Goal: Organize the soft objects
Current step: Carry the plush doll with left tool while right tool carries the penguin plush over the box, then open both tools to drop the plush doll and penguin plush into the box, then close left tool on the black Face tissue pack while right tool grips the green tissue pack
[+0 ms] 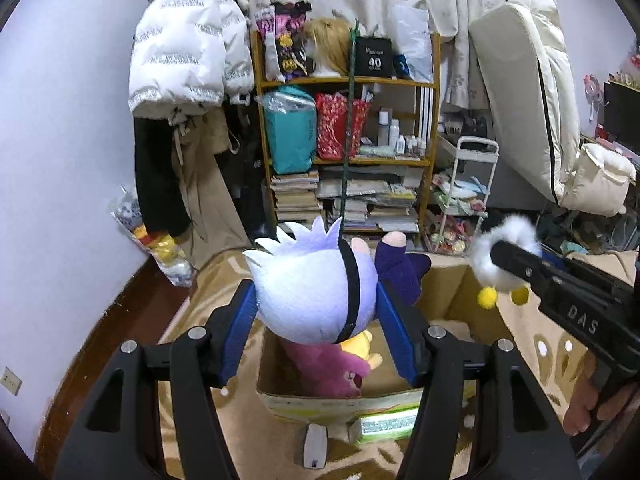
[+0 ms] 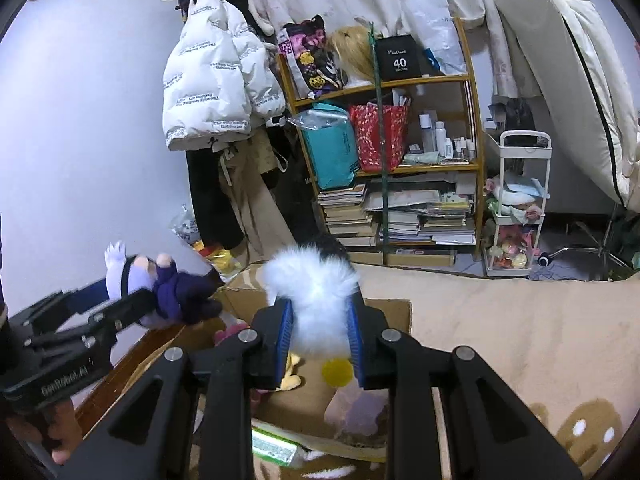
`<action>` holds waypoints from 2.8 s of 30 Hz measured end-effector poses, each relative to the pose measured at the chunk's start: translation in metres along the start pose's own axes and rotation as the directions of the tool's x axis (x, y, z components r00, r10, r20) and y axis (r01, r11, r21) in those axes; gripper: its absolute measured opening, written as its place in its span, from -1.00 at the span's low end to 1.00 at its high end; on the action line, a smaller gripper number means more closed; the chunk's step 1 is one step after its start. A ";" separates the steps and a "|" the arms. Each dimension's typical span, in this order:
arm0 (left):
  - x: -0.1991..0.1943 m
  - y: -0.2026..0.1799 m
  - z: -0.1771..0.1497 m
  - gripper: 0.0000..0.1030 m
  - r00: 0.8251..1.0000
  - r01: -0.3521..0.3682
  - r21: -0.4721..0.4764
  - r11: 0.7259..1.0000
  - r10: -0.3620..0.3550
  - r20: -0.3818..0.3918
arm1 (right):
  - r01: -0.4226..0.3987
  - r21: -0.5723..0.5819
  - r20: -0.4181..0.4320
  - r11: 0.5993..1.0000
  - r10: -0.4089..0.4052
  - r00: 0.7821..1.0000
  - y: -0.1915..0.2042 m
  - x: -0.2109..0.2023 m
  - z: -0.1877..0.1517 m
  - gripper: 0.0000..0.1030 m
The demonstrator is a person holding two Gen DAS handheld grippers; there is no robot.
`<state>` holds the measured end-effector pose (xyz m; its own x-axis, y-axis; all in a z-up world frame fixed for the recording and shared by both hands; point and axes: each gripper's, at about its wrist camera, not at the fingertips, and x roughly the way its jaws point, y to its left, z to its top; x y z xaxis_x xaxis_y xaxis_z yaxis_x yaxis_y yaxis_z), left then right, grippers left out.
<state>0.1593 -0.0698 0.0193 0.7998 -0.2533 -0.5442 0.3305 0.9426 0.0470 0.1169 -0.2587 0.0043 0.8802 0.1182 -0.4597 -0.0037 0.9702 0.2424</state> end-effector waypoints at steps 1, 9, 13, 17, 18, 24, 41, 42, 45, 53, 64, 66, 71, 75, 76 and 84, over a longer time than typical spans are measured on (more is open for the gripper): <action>0.004 0.000 -0.003 0.17 1.000 0.003 0.001 1.000 -0.003 -0.011 | 0.004 -0.007 -0.006 1.000 -0.004 1.000 0.000 0.003 -0.001 -0.49; 0.035 -0.007 -0.023 0.19 0.996 0.022 0.017 1.000 -0.020 -0.085 | 0.009 -0.033 -0.057 0.999 -0.011 0.998 0.004 0.018 -0.016 -0.49; 0.041 -0.008 -0.027 0.19 0.995 0.017 0.023 1.000 -0.014 -0.095 | 0.012 -0.033 -0.077 0.999 -0.015 0.997 0.002 0.024 -0.020 -0.49; 0.044 -0.006 -0.028 0.25 0.994 0.008 0.014 1.000 -0.006 -0.113 | 0.014 -0.026 -0.095 1.000 -0.016 0.995 -0.001 0.027 -0.023 -0.49; 0.043 -0.005 -0.028 0.28 0.993 0.001 0.014 1.000 0.000 -0.116 | 0.012 -0.027 -0.101 1.000 -0.015 0.995 -0.001 0.028 -0.024 -0.49; 0.029 0.003 -0.029 0.31 0.989 -0.024 -0.014 1.000 0.022 -0.148 | 0.004 0.014 -0.140 1.000 -0.002 0.990 -0.001 0.026 -0.030 -0.42; -0.020 0.011 -0.048 0.88 0.969 -0.108 -0.041 0.993 0.096 -0.228 | 0.025 0.044 -0.154 0.999 -0.017 0.988 0.012 -0.008 -0.036 0.84; -0.022 0.012 -0.049 0.88 0.967 -0.101 -0.046 0.994 0.087 -0.238 | 0.026 0.046 -0.155 0.999 -0.019 0.988 0.014 -0.010 -0.037 0.86; -0.031 0.009 -0.054 0.88 0.962 -0.115 -0.009 0.993 0.109 -0.249 | 0.026 0.056 -0.158 0.998 -0.016 0.987 0.017 -0.016 -0.039 1.00; -0.045 0.004 -0.066 0.89 0.948 -0.137 0.085 0.987 0.156 -0.279 | 0.013 0.072 -0.193 0.997 0.001 0.981 0.024 -0.023 -0.047 1.00; -0.037 0.012 -0.080 0.89 0.948 -0.105 0.061 0.993 0.119 -0.295 | 0.037 0.070 -0.267 0.997 -0.017 0.963 0.031 -0.010 -0.065 1.00; -0.032 0.013 -0.084 0.89 0.949 -0.100 0.060 0.993 0.113 -0.295 | 0.049 0.051 -0.276 0.998 -0.033 0.961 0.032 -0.007 -0.068 1.00; -0.020 0.014 -0.090 0.89 0.950 -0.077 0.045 0.996 0.087 -0.299 | 0.068 0.033 -0.309 0.997 -0.054 0.950 0.035 0.005 -0.072 1.00; -0.012 0.013 -0.092 0.89 0.948 -0.062 0.042 0.997 0.072 -0.309 | 0.056 0.019 -0.331 0.998 -0.047 0.942 0.038 0.013 -0.073 1.00; -0.011 0.013 -0.092 0.89 0.948 -0.059 0.043 0.997 0.070 -0.309 | 0.055 0.018 -0.338 0.998 -0.046 0.940 0.039 0.015 -0.074 1.00; 0.002 0.010 -0.096 0.89 0.942 -0.053 0.052 0.997 0.067 -0.328 | 0.053 -0.013 -0.376 0.998 -0.054 0.925 0.045 0.027 -0.083 1.00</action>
<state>0.1157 -0.0400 -0.0615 0.6113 -0.1042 -0.7845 0.3135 0.9421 0.1191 0.1011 -0.1944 -0.0680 0.6356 0.1363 -0.7599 0.0370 0.9778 0.2063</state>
